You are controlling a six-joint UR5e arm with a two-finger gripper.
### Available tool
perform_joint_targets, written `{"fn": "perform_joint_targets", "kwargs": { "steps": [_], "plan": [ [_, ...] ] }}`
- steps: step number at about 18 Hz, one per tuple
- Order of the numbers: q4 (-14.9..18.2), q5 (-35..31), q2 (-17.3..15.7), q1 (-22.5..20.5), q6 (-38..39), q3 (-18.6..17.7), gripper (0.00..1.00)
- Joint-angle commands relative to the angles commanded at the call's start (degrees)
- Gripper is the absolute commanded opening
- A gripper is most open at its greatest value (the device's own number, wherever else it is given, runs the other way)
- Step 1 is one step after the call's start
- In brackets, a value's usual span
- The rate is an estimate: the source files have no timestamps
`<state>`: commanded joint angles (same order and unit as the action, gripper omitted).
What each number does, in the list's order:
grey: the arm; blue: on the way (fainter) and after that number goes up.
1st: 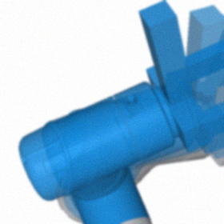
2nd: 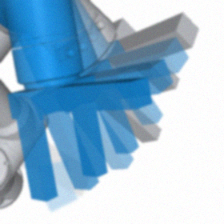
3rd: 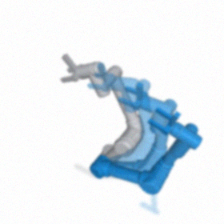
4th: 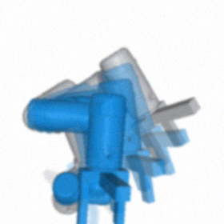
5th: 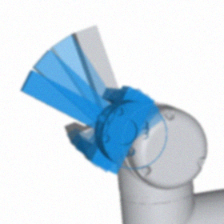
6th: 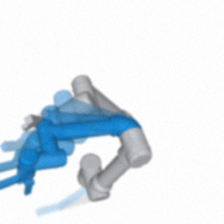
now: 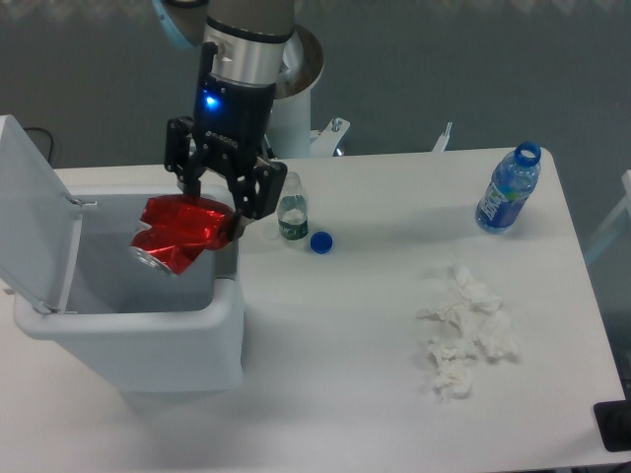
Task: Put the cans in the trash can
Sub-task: 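Lower the red can into the bin opening, then open the gripper to drop the can and raise away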
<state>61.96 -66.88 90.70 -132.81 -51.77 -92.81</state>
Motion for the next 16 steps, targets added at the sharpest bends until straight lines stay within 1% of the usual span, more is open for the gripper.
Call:
{"fn": "perform_joint_targets", "kwargs": {
  "steps": [3, 5, 10, 14, 15, 16],
  "plan": [
    [0.0, -0.09, 0.18, 0.18, 0.0, 0.0, 0.69],
    [0.0, -0.09, 0.18, 0.27, 0.0, -0.35, 0.72],
    [0.0, -0.09, 0.44, 1.23, 0.0, -0.35, 0.73],
    [0.0, -0.09, 0.44, 1.41, 0.0, -0.44, 0.78],
    [0.0, -0.09, 0.44, 1.58, 0.0, -0.44, 0.88],
    [-0.09, -0.17, 0.53, 1.85, -0.09, -0.44, 0.95]
  ]
}}
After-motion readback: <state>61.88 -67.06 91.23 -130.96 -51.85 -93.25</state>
